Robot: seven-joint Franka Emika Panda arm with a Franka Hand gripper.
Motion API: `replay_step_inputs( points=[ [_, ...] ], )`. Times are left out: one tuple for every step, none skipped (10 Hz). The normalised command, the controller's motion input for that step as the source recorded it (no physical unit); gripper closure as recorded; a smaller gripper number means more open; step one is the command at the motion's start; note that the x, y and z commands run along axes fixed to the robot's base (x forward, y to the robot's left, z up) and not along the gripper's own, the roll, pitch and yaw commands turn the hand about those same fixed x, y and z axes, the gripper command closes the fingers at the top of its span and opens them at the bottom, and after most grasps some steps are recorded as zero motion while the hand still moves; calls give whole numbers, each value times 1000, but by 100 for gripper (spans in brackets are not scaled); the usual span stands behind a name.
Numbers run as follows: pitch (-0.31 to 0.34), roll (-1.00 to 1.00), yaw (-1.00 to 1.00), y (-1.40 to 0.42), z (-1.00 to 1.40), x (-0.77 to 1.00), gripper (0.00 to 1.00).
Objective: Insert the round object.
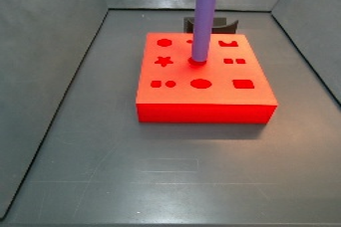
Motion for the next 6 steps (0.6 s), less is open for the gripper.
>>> replay_step_inputs(
  points=[
    [-73,0,29,-117,-129,0,100],
    [-77,0,89,-149,-100,0,100],
    [-64,0,49,0,-117,0,100],
    [-29,7,51,37,-177,0,100],
    [0,44,43,180,-223,0,100],
    [-16,-3,23,243,-100,0,100]
  ],
)
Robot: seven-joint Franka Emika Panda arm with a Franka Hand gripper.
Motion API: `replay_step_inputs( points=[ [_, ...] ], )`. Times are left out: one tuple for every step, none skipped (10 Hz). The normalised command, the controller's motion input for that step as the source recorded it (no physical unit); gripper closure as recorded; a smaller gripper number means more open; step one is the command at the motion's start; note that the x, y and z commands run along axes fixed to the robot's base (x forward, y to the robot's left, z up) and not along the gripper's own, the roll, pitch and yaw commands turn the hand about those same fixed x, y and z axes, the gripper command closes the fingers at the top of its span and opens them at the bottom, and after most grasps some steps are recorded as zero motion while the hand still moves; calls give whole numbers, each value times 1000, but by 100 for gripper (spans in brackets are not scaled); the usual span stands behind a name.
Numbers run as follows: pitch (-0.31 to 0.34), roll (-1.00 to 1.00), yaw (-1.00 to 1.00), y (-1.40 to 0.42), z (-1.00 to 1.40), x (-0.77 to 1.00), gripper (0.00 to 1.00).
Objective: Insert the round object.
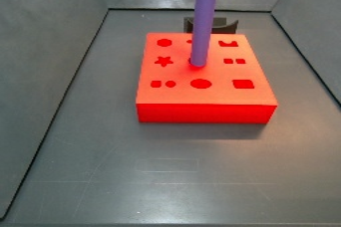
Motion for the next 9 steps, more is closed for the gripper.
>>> replay_step_inputs(
  points=[
    [0,0,9,203,-117,0,100],
    [0,0,0,111,-114,0,100],
    [0,0,0,86,-46,0,100],
    [0,0,3,9,0,34,100],
    [20,0,26,0,0,51,100],
    [26,0,23,0,0,91,100],
    [31,0,20,0,0,103,100],
    [41,-4,26,0,80,137,100],
    [24,0,29,0,9,100,100]
  ],
)
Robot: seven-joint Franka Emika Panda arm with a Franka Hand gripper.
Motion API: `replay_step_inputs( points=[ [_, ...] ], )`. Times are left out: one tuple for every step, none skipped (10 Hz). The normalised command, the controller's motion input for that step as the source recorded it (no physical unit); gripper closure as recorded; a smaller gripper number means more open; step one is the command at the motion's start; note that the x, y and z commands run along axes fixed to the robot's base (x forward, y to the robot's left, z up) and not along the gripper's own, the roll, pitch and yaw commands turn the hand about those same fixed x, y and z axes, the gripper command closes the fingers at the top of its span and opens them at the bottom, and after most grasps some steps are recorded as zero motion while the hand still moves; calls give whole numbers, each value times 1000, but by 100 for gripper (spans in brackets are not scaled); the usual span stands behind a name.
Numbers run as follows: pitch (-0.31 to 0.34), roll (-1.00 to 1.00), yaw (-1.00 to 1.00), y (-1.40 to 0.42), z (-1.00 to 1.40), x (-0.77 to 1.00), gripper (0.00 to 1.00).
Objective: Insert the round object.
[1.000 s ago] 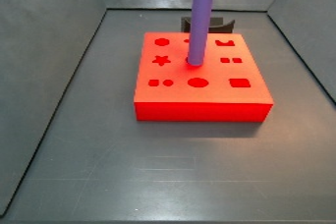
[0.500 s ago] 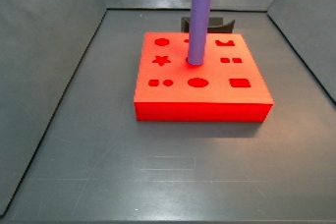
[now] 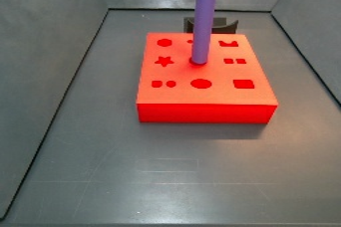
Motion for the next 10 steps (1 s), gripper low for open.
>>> replay_step_inputs(
  points=[
    [1,0,29,0,0,80,100],
    [6,50,20,-37,0,63,100],
    [13,49,20,-46,0,26,100],
    [0,6,6,-20,80,-17,100],
    [0,9,0,0,37,-146,100],
    [0,31,0,-11,0,-169,100],
    [0,44,0,-26,0,-169,100],
    [0,51,0,-120,0,-20,100],
    [0,77,114,-100,0,63,100],
    [0,104,146,0,0,149,100]
  ],
)
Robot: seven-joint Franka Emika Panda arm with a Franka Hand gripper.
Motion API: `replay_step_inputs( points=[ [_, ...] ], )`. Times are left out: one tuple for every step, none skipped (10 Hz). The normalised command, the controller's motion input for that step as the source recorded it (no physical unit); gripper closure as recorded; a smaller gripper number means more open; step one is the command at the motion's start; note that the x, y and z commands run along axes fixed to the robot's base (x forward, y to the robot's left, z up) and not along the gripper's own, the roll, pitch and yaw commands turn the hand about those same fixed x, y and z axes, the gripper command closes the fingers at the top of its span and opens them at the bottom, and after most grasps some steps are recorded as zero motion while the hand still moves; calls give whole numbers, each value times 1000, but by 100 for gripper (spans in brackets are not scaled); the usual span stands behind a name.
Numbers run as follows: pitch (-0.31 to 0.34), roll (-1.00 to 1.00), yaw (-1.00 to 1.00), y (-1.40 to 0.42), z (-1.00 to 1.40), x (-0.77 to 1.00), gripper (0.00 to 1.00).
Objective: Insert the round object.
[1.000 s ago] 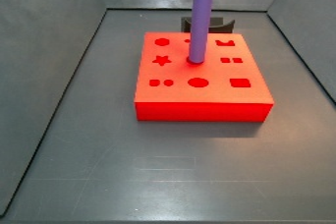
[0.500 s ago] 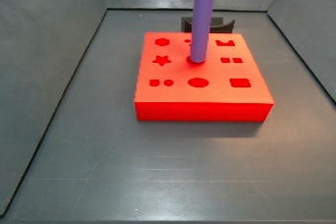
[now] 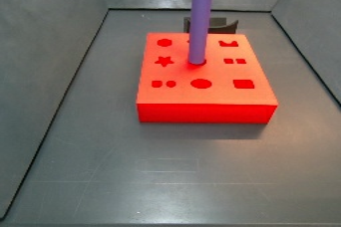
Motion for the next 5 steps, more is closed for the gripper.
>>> replay_step_inputs(
  points=[
    [0,99,180,0,-31,149,100],
    [0,93,151,20,-26,26,100],
    [0,84,106,0,-23,6,100],
    [0,111,97,0,-40,37,100],
    [0,147,94,0,-51,40,100]
  ],
)
